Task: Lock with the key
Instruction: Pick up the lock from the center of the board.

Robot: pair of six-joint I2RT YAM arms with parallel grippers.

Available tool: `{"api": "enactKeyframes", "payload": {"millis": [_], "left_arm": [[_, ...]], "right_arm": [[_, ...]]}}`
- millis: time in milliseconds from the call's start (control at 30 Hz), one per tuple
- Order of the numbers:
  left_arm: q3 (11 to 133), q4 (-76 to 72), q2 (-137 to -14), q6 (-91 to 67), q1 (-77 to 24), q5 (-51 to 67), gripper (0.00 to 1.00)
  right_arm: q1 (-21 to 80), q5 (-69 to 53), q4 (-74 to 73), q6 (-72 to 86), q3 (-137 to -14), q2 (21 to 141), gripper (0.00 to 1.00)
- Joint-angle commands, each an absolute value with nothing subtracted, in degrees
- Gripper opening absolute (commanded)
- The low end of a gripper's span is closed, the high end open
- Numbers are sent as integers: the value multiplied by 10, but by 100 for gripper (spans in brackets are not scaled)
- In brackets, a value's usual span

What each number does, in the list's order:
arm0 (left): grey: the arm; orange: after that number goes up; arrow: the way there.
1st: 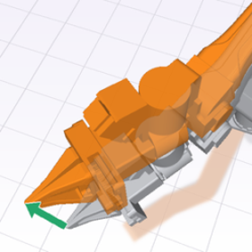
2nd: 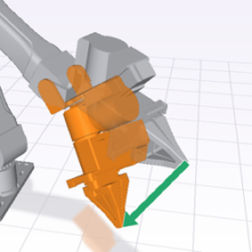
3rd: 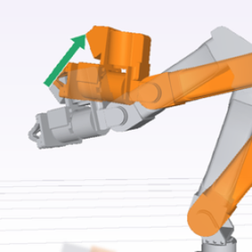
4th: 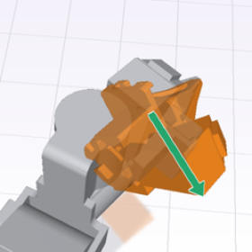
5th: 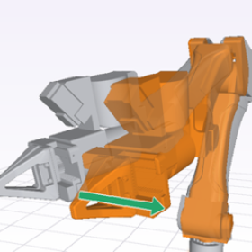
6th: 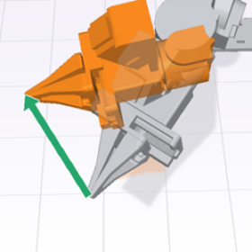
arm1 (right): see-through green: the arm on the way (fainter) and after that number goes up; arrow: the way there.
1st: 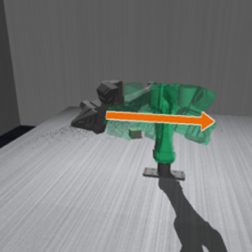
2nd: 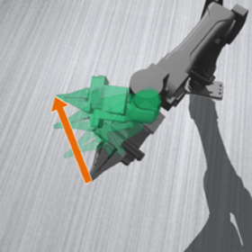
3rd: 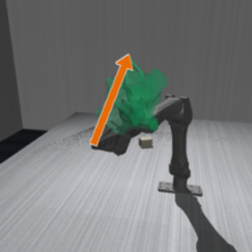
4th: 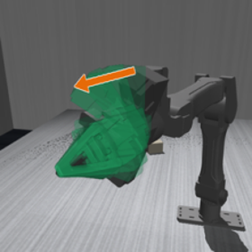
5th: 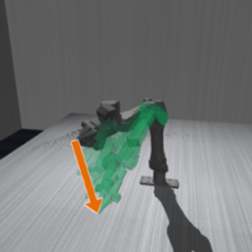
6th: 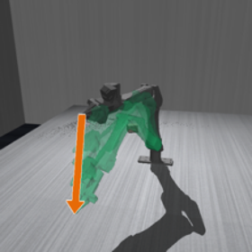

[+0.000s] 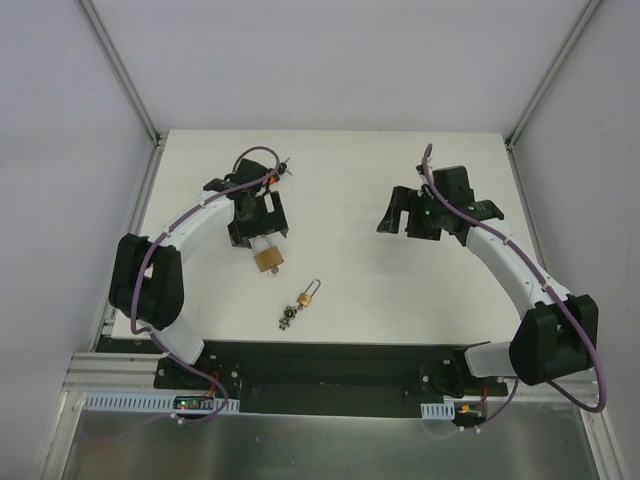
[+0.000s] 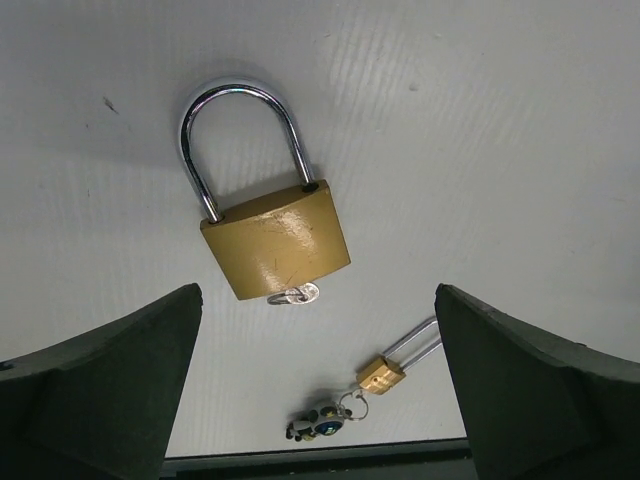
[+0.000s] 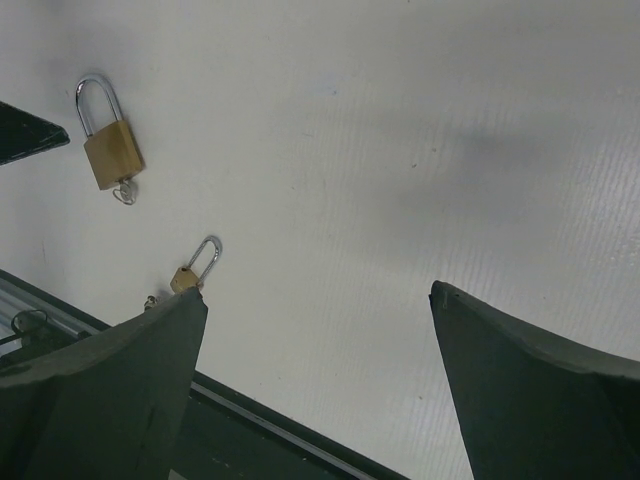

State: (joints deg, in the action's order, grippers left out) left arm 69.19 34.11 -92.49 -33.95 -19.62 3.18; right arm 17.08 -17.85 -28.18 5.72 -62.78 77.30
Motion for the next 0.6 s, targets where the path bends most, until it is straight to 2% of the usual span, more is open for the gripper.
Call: {"api": "enactKeyframes", "payload": {"millis": [0,333,567], "left_arm": [[744,425,-976,-380,-213,-23,99],[754,440,-1038,-390,-229,-31,97],[744,424,-1076,-383,-229,-18,89]], "right_arm": [[173,-192,-283,47,-641,779,96],[173,-200,-281,40,-613,776,96],[174,-213,-279,40,-612,781,96]]}}
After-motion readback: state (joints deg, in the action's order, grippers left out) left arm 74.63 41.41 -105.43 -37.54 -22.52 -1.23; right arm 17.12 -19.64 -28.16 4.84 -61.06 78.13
